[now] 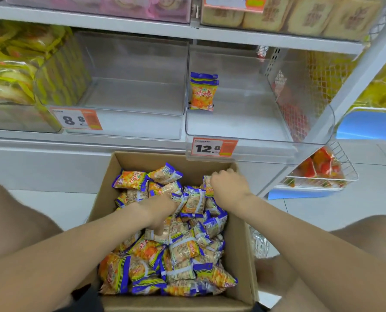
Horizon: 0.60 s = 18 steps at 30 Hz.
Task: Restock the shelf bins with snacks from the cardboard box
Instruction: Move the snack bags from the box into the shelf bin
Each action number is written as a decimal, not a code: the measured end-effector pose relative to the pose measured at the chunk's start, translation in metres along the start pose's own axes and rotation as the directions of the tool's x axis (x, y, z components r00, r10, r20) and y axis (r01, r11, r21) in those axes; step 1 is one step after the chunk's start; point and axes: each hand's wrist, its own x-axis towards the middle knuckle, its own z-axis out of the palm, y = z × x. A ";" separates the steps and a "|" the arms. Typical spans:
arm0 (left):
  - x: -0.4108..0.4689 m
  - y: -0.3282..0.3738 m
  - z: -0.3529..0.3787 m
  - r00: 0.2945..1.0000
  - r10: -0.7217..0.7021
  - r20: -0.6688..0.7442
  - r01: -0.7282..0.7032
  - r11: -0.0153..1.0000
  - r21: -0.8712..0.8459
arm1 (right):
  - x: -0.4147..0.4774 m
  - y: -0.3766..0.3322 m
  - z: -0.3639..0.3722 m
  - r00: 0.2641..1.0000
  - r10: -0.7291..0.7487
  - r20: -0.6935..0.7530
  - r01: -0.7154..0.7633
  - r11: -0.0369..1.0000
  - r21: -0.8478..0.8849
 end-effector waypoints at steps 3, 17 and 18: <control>-0.005 -0.005 -0.017 0.997 0.002 -0.076 -0.008 0.997 -0.080 | 0.012 0.003 0.024 0.997 -0.063 0.053 0.061 0.997 0.046; -0.062 -0.020 -0.065 0.958 -0.067 -0.278 -0.110 0.810 -0.577 | -0.010 0.002 -0.034 0.983 -0.177 0.039 0.104 0.726 0.680; -0.068 -0.018 -0.069 0.946 -0.075 -0.315 -0.145 0.773 -0.618 | -0.018 0.001 -0.042 0.983 -0.177 0.042 0.094 0.691 0.717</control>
